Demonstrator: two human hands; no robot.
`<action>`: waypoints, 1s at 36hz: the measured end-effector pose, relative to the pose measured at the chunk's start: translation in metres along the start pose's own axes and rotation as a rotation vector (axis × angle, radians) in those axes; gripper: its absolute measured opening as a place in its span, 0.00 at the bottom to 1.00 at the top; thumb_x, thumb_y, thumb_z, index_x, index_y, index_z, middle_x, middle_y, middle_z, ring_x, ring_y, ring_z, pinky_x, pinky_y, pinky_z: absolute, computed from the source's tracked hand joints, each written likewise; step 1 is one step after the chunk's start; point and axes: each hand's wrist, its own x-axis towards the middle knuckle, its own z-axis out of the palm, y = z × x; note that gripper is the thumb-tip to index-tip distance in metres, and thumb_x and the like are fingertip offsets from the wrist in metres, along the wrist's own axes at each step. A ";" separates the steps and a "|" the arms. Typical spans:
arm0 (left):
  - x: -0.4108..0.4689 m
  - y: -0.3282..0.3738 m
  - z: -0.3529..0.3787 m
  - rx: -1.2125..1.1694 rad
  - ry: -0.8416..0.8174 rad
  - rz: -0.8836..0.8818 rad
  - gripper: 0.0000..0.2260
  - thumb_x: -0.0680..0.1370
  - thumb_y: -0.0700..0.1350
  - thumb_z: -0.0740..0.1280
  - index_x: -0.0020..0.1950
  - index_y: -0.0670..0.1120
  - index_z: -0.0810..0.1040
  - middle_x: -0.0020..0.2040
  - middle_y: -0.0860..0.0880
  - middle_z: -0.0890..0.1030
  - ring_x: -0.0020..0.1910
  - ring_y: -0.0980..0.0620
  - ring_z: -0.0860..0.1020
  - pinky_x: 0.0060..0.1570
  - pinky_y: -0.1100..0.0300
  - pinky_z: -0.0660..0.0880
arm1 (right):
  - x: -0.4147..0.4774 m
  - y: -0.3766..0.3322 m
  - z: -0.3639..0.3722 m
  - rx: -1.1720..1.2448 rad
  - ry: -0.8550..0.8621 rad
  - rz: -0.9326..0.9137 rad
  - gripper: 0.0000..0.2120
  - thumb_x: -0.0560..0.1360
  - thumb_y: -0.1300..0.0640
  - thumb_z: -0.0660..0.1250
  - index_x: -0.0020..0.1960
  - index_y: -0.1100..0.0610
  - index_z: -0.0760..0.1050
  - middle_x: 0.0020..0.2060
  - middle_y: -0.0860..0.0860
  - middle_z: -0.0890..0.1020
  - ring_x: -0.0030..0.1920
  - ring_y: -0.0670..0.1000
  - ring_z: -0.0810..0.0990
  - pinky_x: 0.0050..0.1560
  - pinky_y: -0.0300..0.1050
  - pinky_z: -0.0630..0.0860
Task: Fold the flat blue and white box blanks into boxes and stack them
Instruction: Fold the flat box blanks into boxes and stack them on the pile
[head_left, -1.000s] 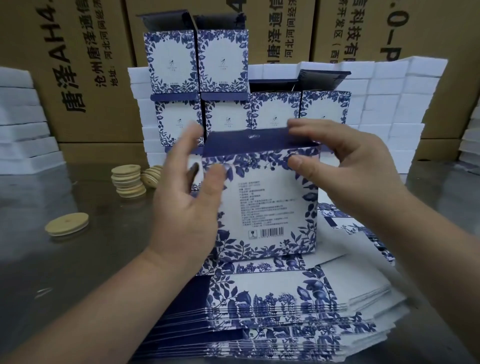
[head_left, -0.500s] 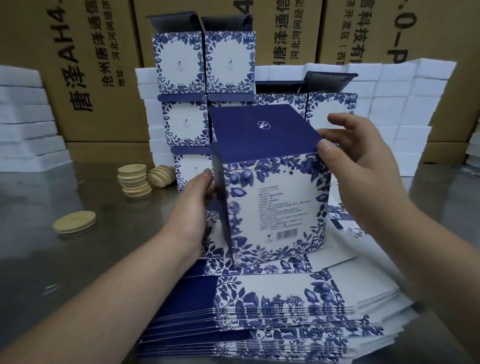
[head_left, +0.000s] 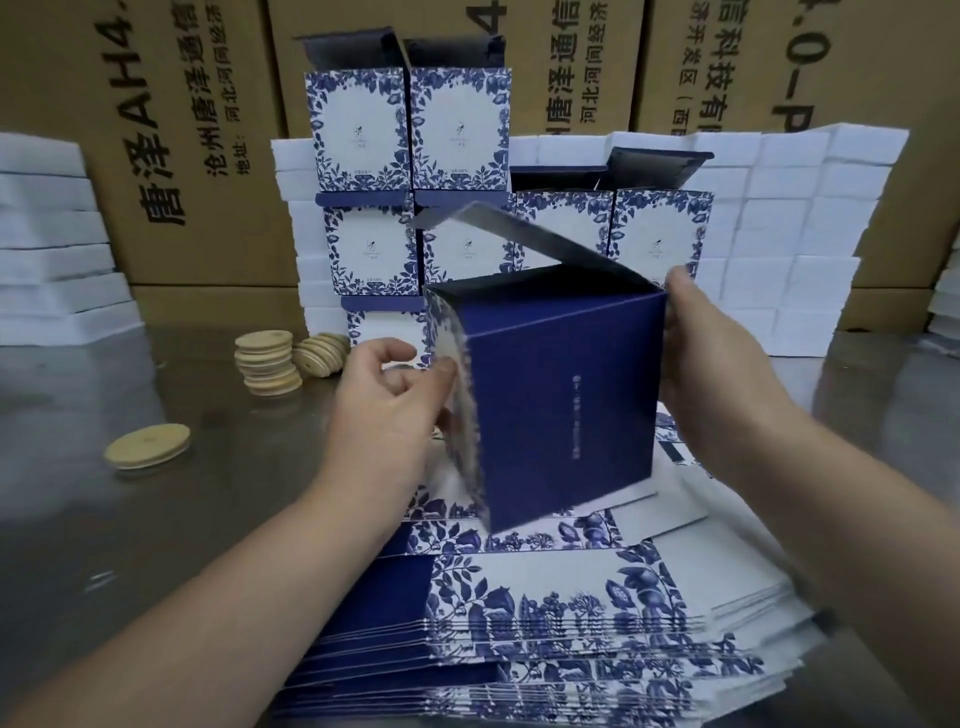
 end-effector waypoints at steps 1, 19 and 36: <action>0.000 0.000 0.000 0.017 -0.003 0.025 0.12 0.73 0.41 0.71 0.48 0.51 0.69 0.36 0.54 0.78 0.36 0.56 0.77 0.41 0.61 0.72 | -0.001 0.001 -0.001 0.054 -0.015 0.045 0.22 0.68 0.34 0.57 0.46 0.48 0.81 0.51 0.43 0.83 0.57 0.46 0.79 0.67 0.52 0.67; -0.008 0.000 -0.004 0.243 -0.118 0.054 0.07 0.75 0.51 0.67 0.47 0.61 0.70 0.39 0.57 0.77 0.37 0.65 0.75 0.40 0.72 0.71 | -0.016 -0.010 0.010 -0.211 0.160 -0.219 0.13 0.72 0.38 0.59 0.44 0.47 0.71 0.43 0.46 0.80 0.46 0.50 0.81 0.55 0.57 0.77; -0.014 0.009 0.003 0.099 -0.224 -0.063 0.13 0.82 0.50 0.53 0.64 0.60 0.68 0.60 0.61 0.74 0.57 0.71 0.72 0.56 0.74 0.66 | -0.040 -0.012 0.019 -0.691 0.023 -0.335 0.46 0.62 0.35 0.66 0.75 0.42 0.50 0.72 0.42 0.59 0.60 0.39 0.64 0.58 0.42 0.64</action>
